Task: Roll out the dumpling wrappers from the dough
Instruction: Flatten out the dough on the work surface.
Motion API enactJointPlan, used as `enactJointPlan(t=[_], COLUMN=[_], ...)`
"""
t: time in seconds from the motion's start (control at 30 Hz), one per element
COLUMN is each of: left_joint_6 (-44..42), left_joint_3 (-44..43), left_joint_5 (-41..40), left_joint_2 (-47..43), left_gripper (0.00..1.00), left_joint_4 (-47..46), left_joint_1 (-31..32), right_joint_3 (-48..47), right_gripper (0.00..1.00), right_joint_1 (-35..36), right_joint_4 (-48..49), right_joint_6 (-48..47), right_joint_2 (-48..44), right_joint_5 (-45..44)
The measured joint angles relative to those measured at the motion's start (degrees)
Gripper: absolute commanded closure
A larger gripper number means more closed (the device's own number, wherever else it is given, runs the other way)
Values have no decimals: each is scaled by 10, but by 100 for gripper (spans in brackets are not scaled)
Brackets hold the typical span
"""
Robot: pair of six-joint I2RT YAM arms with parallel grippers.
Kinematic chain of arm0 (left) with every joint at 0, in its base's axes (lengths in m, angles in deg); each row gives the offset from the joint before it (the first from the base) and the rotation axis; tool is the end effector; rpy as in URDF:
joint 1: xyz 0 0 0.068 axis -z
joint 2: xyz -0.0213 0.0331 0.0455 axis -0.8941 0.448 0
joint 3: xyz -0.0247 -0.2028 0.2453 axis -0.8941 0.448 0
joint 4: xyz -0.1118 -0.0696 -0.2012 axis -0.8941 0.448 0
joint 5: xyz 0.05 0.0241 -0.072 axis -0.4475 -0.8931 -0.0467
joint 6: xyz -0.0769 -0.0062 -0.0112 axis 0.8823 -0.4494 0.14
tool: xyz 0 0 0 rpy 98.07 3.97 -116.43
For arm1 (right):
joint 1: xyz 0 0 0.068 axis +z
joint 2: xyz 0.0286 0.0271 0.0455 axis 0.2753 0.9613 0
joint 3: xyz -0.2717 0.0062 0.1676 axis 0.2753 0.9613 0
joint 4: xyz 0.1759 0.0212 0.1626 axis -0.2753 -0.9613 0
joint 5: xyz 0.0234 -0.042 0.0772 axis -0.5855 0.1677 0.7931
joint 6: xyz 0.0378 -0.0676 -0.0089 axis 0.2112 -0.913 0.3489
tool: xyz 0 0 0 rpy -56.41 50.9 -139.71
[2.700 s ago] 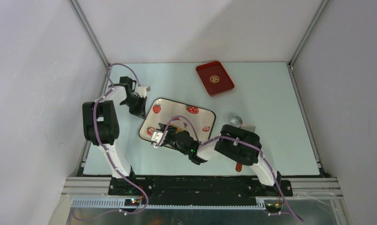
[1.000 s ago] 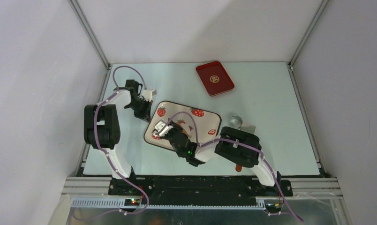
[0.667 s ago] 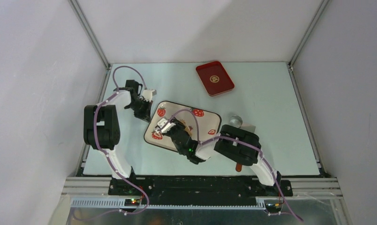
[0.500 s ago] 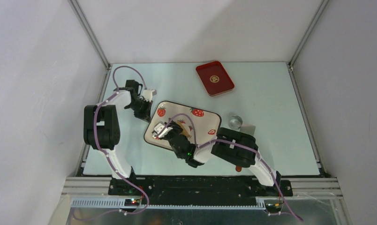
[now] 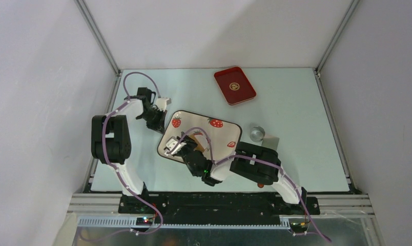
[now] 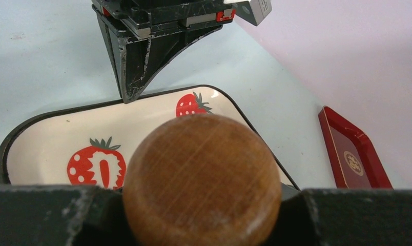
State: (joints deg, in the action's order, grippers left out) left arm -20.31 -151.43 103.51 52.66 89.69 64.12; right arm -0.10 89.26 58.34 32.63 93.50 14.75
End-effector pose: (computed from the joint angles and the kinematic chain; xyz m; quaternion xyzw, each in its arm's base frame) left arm 0.3418 -0.0289 0.2018 0.1864 0.9594 -0.1678 0.1289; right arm 0.1796 0.4480 0.1984 -0.3737 0.5865 0.0056 0.7186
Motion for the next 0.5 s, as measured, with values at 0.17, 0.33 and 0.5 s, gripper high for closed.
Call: enactJointPlan(t=[0.17,0.33,0.5], left_joint_6=[0,0,0], left_joint_3=[0,0,0], left_joint_5=[0,0,0], left_joint_2=[0,0,0], left_gripper=[100,100,100], left_joint_4=[0,0,0], left_joint_1=[0,0,0], right_joint_3=[0,-2,-5], right_gripper=[100,100,100], right_joint_1=[2,7,14], right_joint_4=[0,-1,-2], right_joint_6=[0,0,1], right_joint_2=[0,0,2], right_joint_5=[2,2,3])
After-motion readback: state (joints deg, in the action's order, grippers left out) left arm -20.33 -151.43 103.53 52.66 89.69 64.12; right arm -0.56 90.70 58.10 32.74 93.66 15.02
